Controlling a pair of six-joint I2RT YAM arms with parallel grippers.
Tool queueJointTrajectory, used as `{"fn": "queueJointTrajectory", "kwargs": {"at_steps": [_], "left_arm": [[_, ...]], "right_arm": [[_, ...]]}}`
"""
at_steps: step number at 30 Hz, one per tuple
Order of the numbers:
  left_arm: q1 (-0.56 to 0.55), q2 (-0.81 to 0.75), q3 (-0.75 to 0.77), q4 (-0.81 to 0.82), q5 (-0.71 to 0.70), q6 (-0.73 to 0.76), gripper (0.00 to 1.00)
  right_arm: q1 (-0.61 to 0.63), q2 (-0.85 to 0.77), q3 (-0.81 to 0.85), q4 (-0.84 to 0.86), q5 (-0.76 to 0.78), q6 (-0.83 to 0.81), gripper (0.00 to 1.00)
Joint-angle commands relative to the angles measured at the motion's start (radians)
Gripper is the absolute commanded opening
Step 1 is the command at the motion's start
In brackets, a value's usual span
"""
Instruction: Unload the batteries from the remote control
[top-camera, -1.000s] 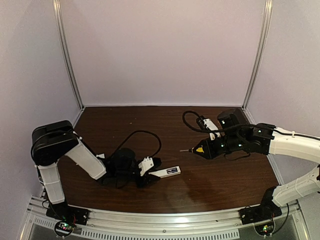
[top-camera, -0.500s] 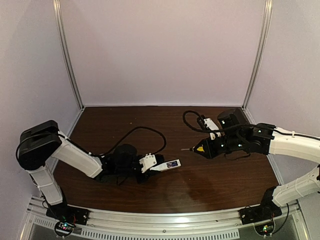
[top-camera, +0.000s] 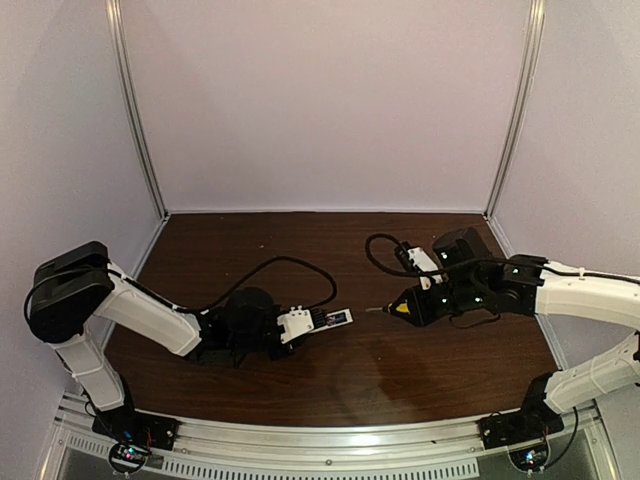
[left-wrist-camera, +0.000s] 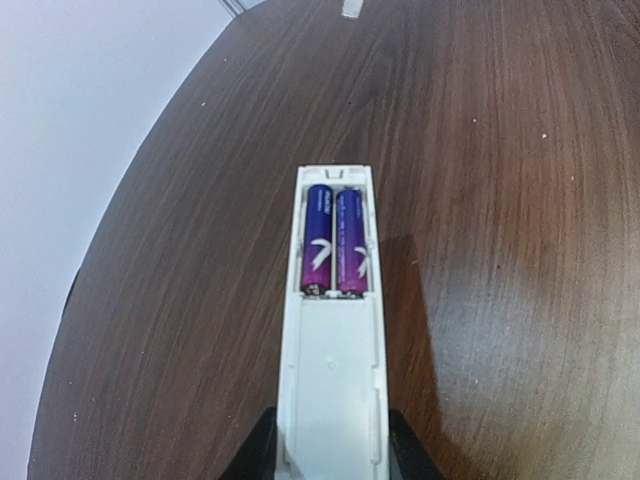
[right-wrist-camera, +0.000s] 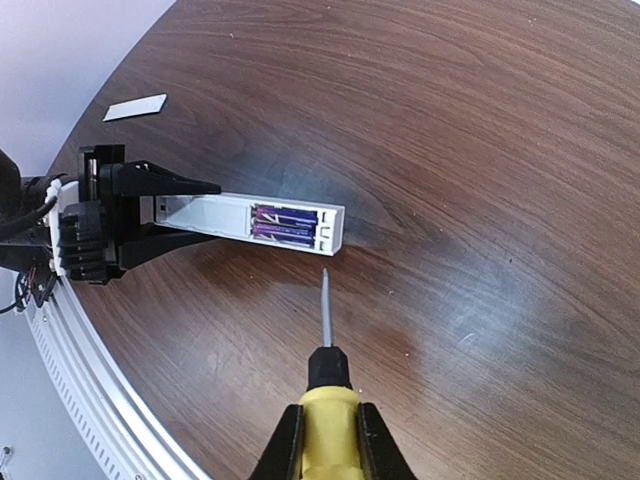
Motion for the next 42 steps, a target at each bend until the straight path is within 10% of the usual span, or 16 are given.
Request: {"fn": "queueJointTrajectory", "kwargs": {"at_steps": [1,42], "left_arm": [[-0.007,0.006,0.026,0.023,-0.024,0.021,0.0],[-0.007,0.099,0.097,-0.044,0.029,0.007,0.0]], "right_arm": [[0.013,-0.003,-0.026,0.041,0.025,0.024,0.0],[0.054,0.285,0.057,0.166,0.123,0.118,0.0]]}}
